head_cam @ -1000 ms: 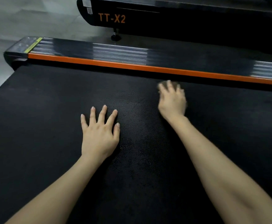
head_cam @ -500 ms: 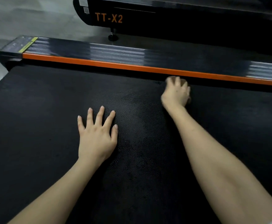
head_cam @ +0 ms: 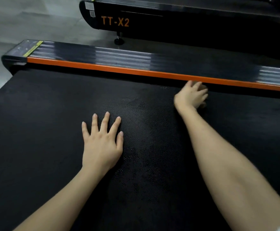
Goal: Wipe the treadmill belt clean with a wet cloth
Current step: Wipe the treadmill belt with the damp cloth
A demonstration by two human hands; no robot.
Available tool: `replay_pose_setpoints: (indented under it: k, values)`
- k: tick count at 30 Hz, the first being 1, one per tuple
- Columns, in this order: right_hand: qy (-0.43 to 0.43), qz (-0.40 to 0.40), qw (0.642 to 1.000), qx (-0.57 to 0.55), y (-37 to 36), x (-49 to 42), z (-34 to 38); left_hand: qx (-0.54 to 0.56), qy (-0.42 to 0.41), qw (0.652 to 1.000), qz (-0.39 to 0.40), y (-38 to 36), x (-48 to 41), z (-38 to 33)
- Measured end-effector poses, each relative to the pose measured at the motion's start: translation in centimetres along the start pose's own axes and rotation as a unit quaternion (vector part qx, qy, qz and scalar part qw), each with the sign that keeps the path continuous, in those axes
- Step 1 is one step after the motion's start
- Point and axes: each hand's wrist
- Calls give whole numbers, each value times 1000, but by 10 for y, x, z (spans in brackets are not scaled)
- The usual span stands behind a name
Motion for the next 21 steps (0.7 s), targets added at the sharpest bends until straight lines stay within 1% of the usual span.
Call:
replay_pose_setpoints:
  k: [1,2,3,4,6,8,9,10,11,14,15,16,17,18,21]
  values:
    - [22,-8,1000,-1,-3,11,19,0,0,1000,-1,0,0,0]
    - [67,-5,998,-12,-7,24,37,-1,0,1000,-1,0,0,0]
    - [131,5,991,-27,-11,38,54,-2,0,1000,-1,0,0,0]
    - [203,19,978,-36,-16,54,68,-3,0,1000,-2,0,0,0]
    - [334,54,940,-53,-14,81,85,-5,-3,1000,-1,1,-1,1]
    - [418,84,902,-68,-7,78,80,-5,-6,1000,5,2,-1,2]
    - [445,88,888,-68,-5,70,69,-3,-6,1000,5,2,0,3]
    - [455,83,884,-65,-4,58,54,0,-6,1000,4,2,0,3]
    - [442,68,892,-64,-4,43,37,2,-5,1000,4,2,0,3]
    - [302,30,952,-47,-1,20,5,3,1,1000,1,2,-1,1]
    - [269,30,962,-47,0,24,9,2,2,1000,0,2,-1,0]
    - [260,33,964,-49,0,35,16,3,2,1000,1,2,-1,0]
    - [279,35,958,-53,1,51,23,4,2,1000,2,2,-1,0]
    - [328,33,942,-64,2,70,28,4,2,1000,3,2,-2,0]
    - [497,39,859,-117,14,130,3,2,4,1000,6,2,-2,2]
Point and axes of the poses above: each hand's wrist, its own x-axis away from the middle knuckle, its own y-axis out of the back of the hand, z = x × y, and after that the axes turned 7 degrees about -z, right-handed
